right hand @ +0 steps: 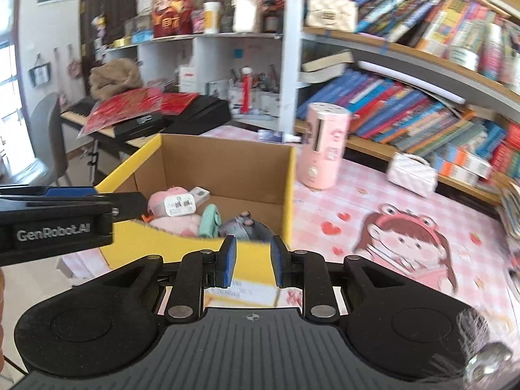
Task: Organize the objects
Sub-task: 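Open both tools and withdraw them from the box over the table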
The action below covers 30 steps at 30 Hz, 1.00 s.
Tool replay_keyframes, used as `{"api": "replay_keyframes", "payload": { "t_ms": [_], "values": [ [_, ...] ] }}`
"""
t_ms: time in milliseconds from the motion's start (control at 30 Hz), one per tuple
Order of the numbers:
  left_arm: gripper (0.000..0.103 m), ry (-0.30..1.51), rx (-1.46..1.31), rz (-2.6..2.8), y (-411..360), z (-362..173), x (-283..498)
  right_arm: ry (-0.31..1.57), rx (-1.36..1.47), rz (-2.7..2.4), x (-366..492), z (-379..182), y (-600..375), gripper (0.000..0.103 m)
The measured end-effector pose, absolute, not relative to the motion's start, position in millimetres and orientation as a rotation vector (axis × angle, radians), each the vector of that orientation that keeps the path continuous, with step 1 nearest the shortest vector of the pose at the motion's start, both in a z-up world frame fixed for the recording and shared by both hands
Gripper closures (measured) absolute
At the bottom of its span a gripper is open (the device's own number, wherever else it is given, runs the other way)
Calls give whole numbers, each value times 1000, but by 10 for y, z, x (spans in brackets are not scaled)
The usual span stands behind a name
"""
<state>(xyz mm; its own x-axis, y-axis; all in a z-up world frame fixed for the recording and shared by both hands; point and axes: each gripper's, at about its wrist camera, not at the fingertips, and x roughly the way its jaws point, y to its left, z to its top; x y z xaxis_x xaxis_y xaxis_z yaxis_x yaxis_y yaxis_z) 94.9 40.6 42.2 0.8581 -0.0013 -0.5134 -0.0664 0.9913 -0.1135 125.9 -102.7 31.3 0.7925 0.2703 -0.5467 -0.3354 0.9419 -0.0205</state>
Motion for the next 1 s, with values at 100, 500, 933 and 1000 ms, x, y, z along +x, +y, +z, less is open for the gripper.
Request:
{"api": "replay_keyframes", "payload": {
  "t_ms": [100,500,933,1000],
  "values": [
    [44,547,-106,33,326,382,798,576,-90,254,1031,274,-1140,75],
    [13,594,-3,-46,-98,186,330,587,-18,-52,244,31,-1603,24],
    [1,611,61,-97,-423,91,229,632,25,-238,1,-72,-1960,0],
    [1,616,82,-101,-467,82,227,641,24,-249,-14,-87,-1987,0]
  ]
}}
